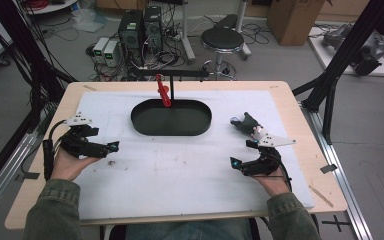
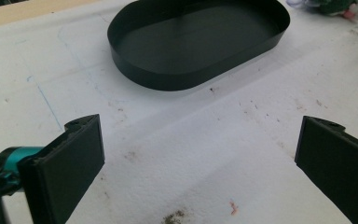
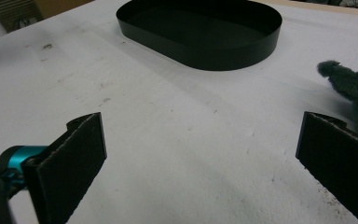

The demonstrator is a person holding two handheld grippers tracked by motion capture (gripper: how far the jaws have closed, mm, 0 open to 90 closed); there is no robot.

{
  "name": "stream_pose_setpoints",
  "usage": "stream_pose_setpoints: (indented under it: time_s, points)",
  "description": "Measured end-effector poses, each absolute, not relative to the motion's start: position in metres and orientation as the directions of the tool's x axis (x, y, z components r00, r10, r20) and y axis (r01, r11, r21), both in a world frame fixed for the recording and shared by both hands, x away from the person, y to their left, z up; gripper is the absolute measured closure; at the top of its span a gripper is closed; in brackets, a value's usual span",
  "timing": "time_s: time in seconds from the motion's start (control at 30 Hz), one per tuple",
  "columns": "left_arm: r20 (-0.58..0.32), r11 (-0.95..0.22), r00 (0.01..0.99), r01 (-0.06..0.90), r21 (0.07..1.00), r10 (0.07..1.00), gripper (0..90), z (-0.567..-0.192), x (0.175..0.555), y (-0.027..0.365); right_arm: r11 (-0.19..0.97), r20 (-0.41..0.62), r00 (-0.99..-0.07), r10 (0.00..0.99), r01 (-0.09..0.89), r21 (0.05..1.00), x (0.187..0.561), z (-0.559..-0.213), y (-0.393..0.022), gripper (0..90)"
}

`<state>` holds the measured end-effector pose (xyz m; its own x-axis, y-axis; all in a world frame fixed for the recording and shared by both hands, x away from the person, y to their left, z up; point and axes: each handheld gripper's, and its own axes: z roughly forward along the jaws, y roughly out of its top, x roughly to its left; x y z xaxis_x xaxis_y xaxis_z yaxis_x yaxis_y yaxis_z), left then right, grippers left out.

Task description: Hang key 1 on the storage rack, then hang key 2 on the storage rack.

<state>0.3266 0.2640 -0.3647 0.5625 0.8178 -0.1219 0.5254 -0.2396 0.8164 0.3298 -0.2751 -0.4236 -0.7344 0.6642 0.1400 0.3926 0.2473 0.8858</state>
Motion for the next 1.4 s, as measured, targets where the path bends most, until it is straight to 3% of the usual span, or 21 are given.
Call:
stream_pose_setpoints:
  time_s: [0.63,0.93,1.13,1.4]
  points:
    - [-0.137,-0.184,0.55,0.488,0.853,0.824,1.8,-0.401,0.28,0.277,0.284,0.098,-0.704,0.703,0.405,0.869,0.332,-0.422,-0.274,0.8]
    - [-0.144,-0.171,0.561,0.47,0.866,0.815,1.7,-0.407,0.27,0.28,0.291,0.056,-0.663,0.746,0.402,0.868,0.353,-0.407,-0.282,0.8]
    - [-0.154,-0.152,0.546,0.473,0.868,0.823,1.7,-0.413,0.263,0.285,0.256,0.095,-0.653,0.752,0.422,0.87,0.364,-0.402,-0.29,0.8]
    - [-0.188,-0.144,0.55,0.504,0.851,0.814,1.7,-0.418,0.257,0.289,0.312,0.065,-0.65,0.757,0.447,0.838,0.383,-0.394,-0.291,0.8]
